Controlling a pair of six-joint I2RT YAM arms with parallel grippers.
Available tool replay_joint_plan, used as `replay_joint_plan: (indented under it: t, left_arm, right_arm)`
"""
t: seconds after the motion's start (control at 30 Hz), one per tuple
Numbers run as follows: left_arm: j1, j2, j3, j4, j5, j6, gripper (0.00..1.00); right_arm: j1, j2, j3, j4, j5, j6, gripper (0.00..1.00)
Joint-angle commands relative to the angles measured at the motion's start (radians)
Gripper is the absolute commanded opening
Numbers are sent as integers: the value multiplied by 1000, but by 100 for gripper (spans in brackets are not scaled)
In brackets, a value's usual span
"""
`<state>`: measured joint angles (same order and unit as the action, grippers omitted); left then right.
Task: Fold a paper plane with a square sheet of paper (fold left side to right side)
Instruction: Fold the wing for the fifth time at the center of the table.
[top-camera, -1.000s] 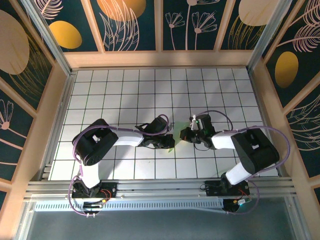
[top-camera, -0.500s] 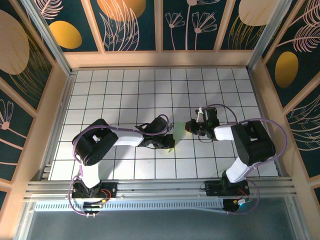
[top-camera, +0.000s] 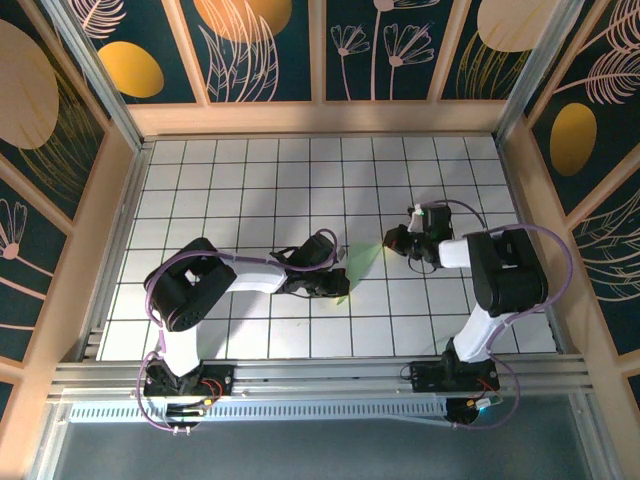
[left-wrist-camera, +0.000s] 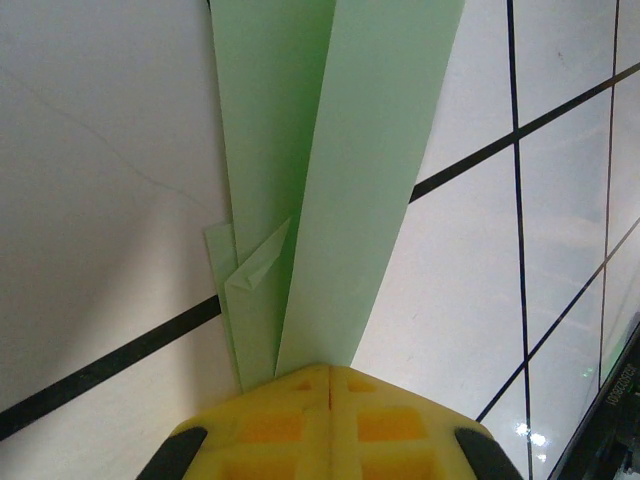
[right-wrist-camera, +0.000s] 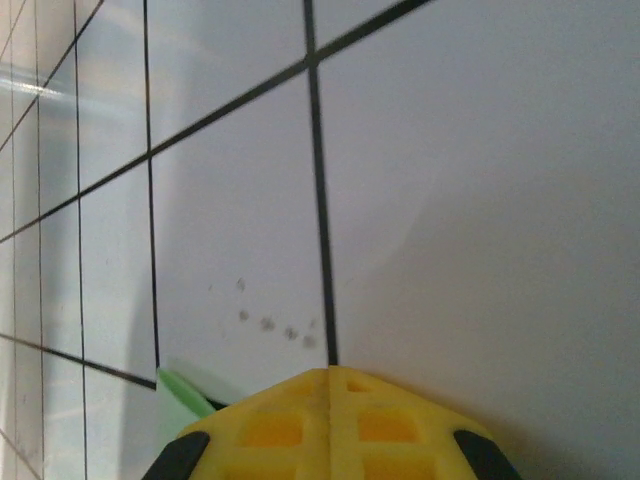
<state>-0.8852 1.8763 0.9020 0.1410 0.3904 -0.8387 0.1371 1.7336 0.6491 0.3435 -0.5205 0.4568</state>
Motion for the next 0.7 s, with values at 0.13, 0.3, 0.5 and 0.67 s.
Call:
replay_joint_plan:
  t: [0.13, 0.3, 0.5, 0.67]
  left_arm:
    - [0, 33, -54, -161, -107, -2, 0]
    - [0, 30, -51, -159, -111, 0, 0]
    - [0, 30, -51, -158, -113, 3, 0]
    - [0, 28, -51, -158, -114, 3, 0]
  right_arm:
    - [-14, -134, 6, -113, 36, -36, 0]
    - [48, -306, -90, -148, -5, 37, 0]
    - [225, -359, -165, -110, 2, 185, 0]
    - [318, -318, -170, -72, 38, 263, 0]
